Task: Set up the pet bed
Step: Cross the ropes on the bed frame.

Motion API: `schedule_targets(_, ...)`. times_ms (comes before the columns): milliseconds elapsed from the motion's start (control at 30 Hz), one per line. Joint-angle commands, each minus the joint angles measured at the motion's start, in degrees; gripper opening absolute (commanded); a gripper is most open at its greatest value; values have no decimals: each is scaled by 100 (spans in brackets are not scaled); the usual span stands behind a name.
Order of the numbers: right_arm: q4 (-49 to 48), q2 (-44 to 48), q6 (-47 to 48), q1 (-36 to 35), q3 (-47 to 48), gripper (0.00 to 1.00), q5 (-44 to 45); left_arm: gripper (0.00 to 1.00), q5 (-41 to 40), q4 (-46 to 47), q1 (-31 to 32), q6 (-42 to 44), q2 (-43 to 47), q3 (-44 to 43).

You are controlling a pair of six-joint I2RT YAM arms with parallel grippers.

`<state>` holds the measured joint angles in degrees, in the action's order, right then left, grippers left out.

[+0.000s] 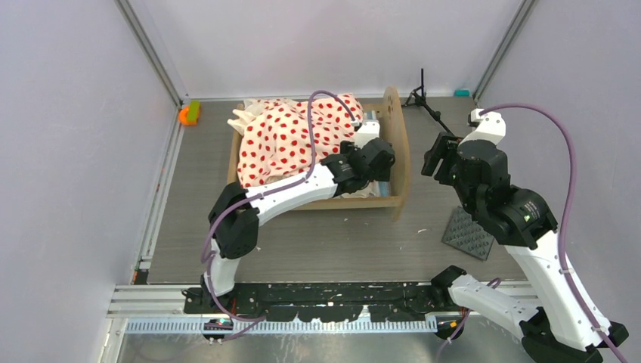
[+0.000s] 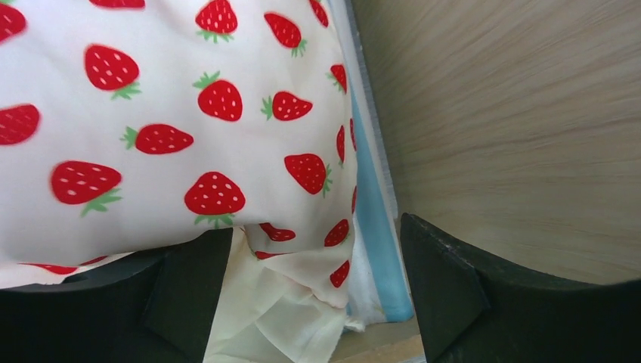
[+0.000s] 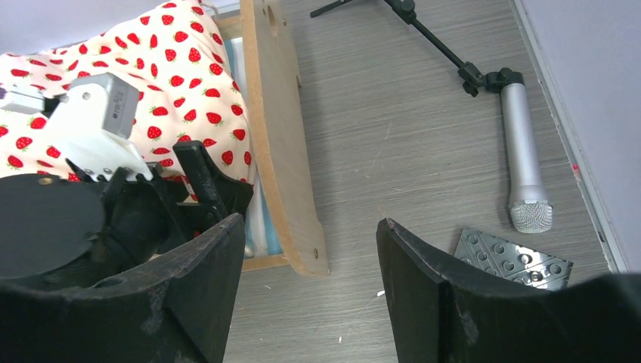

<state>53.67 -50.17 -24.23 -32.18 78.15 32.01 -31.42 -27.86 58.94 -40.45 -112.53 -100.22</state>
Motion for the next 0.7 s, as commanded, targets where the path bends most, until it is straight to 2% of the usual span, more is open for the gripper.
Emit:
schedule_targets(0, -66, 113, -82, -7, -46, 69, 194, 80, -160, -69, -75, -399, -92, 22)
schedule_targets(100, -67, 118, -73, -7, -97, 69, 196, 72, -136, -198, -130, -379, -219, -70)
schedule_targets(233, -66, 202, -66, -7, -187, 69, 181, 43, 9, -250, -342, -320, -144, 2)
schedule_targets(433, -230, 300, 25, -3, -529, 69, -178, 12, 769, 176, -909, -117, 473, 400)
schedule_targets(533, -444, 392, 58, -2, -743, 69, -525, 4, 1340, 305, -1257, 117, 812, 561)
schedule_targets(667, -900, 559, 231, -6, -1078, 69, -1197, 0, 2202, 430, -1734, 462, 1247, 708)
